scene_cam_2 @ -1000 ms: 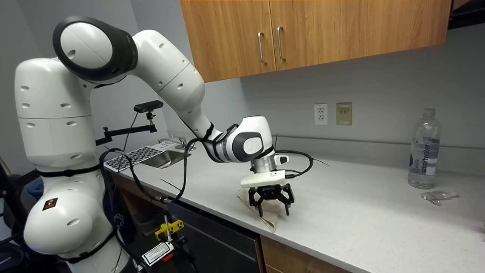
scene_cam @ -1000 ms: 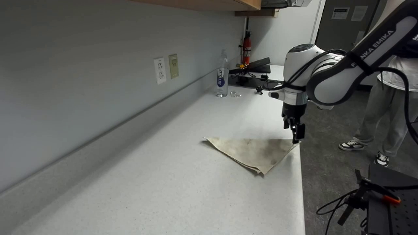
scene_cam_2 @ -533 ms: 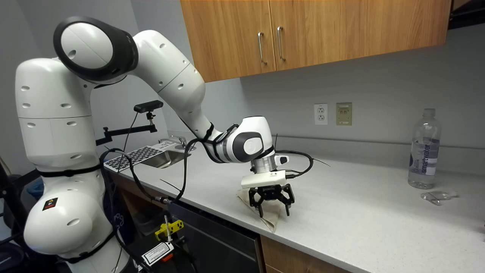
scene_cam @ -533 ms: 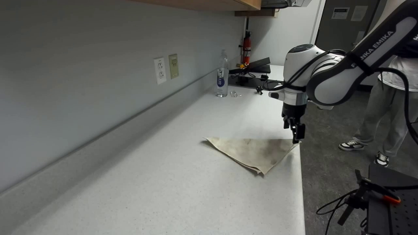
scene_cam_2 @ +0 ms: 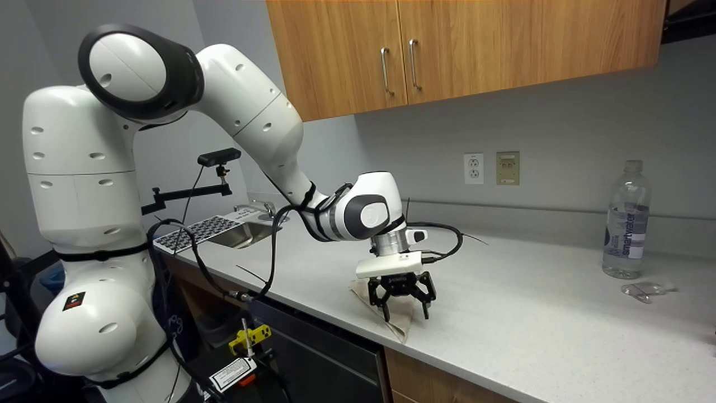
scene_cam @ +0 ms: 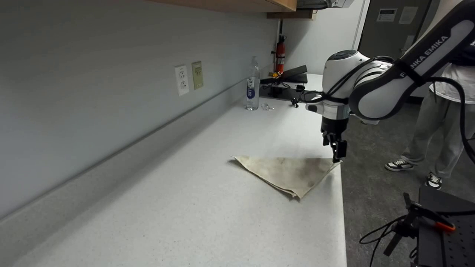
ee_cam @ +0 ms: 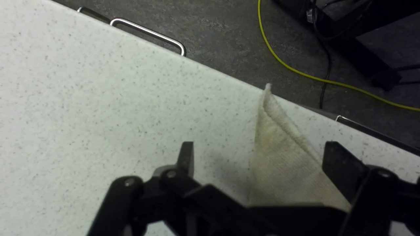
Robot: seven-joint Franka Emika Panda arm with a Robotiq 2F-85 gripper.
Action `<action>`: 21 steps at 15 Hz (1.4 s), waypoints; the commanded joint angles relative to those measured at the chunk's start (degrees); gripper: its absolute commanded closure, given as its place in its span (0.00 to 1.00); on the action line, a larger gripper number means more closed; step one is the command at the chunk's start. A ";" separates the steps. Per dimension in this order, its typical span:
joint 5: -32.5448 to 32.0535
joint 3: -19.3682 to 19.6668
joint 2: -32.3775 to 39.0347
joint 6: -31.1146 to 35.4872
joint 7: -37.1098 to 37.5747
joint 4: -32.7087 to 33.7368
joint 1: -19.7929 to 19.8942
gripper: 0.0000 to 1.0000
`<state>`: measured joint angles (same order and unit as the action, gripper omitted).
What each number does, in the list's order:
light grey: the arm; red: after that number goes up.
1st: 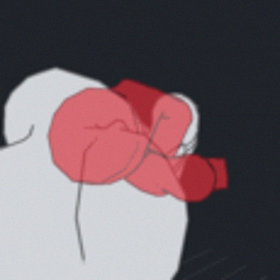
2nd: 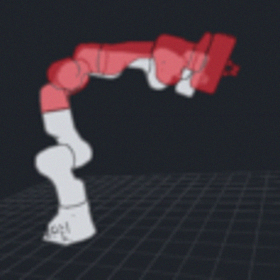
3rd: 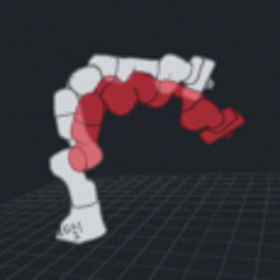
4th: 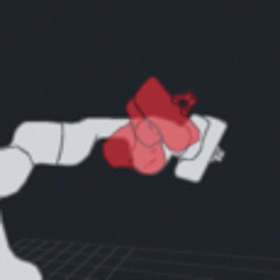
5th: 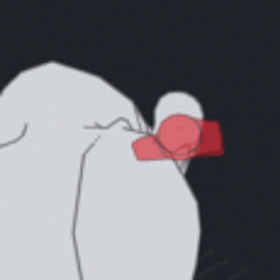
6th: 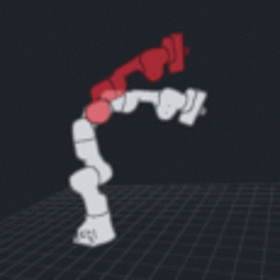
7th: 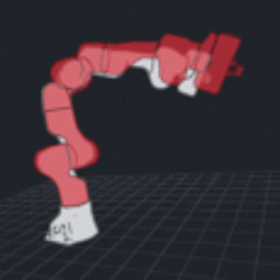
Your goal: Fold the towel on the counter
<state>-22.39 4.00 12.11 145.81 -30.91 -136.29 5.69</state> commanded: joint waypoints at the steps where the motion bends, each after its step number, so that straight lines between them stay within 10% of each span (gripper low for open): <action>1: 0.02 -0.20 -0.04 -0.19 -0.04 0.08 0.18 0.00; 21: 5.71 -2.80 5.54 -15.12 -6.09 9.59 0.78 0.00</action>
<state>-18.35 2.24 18.98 133.90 -34.43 -125.88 5.70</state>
